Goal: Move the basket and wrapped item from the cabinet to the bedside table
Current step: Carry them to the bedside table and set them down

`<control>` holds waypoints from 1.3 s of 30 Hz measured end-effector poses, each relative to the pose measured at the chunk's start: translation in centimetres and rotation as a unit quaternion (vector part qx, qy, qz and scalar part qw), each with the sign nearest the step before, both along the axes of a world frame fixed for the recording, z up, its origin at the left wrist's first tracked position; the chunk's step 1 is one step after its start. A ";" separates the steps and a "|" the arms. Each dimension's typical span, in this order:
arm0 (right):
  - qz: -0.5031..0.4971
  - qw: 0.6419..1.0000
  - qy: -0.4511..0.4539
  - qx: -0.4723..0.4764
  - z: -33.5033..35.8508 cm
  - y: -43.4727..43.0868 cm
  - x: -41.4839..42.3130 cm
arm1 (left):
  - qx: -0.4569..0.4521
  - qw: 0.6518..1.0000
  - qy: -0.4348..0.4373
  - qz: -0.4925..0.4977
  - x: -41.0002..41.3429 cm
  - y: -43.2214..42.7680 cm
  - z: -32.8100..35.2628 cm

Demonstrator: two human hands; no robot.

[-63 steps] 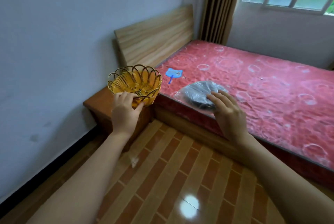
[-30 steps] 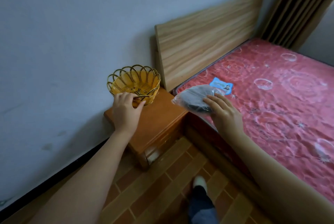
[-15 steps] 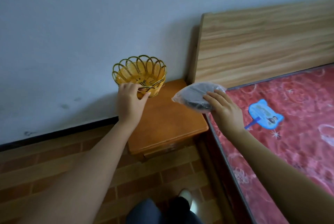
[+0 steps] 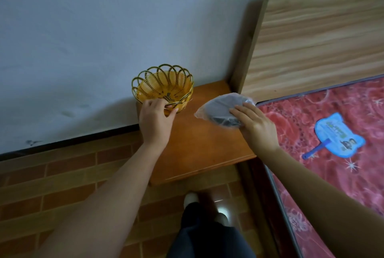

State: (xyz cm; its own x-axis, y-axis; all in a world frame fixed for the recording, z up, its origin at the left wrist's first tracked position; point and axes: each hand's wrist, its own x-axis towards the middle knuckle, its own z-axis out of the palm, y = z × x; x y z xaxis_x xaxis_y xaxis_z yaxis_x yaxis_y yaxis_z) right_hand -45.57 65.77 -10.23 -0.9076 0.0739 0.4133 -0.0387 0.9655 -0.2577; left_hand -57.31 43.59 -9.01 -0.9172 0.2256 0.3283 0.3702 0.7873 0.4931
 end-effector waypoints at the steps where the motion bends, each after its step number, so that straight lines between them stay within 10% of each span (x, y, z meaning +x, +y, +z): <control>1: -0.003 1.000 -0.009 -0.005 -0.6 0.2 -0.6 | -0.001 1.000 -0.006 0.002 -0.4 0.2 -0.8; 39: 0.006 0.995 -0.103 0.009 -21.2 6.4 -13.1 | 0.008 0.992 -0.045 0.119 -6.2 8.1 -21.1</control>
